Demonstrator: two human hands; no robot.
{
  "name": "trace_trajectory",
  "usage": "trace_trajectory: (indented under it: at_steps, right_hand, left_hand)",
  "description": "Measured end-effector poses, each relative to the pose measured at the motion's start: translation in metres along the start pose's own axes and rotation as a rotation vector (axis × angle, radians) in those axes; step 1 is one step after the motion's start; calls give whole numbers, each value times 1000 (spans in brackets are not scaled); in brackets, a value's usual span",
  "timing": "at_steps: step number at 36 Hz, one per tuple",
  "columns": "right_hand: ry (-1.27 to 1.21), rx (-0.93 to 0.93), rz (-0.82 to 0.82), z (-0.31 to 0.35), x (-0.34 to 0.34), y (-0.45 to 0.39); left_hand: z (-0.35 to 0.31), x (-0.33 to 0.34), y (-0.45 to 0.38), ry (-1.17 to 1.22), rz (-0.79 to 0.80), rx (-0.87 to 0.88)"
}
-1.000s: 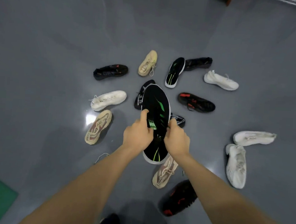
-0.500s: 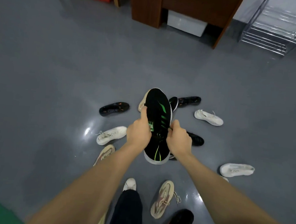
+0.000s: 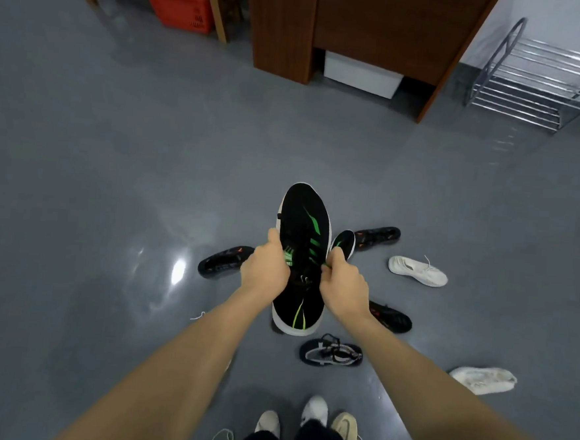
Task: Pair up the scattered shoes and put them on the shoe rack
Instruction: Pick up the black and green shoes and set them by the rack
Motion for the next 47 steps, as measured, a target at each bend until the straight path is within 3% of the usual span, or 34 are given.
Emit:
trace_trajectory:
  at_steps: [9,18,24,31,38,47]
  right_hand:
    - [-139,19,3,-41,-3,-86]
    - [-281,98,48,-127,39,-171]
    - [-415,295,21,-229,112,-231]
    - [-371,496,26,-343,210,-265]
    - [-355,590,50,-437,330,-305]
    - [-301,634,44,-507,431,-345]
  left_hand:
    - [-39,9,-76,139,-59,-25]
    - [-66,78,-161,278,-12,-129]
    - [-60,161,-239,316,17,-132]
    - [-27,273,-312,300,15,-120]
    - [5,398,-382,237,4,-106]
    - [40,496,-437,203,-59,-83]
Point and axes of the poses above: each hand's wrist, its own y-axis away from the middle knuckle, its own x-axis out of the palm, z = x × y, the point moved 10 cm from there along -y, towards the middle knuckle, and after that the axes turned 8 degrees about -x, right-handed, at the moved point
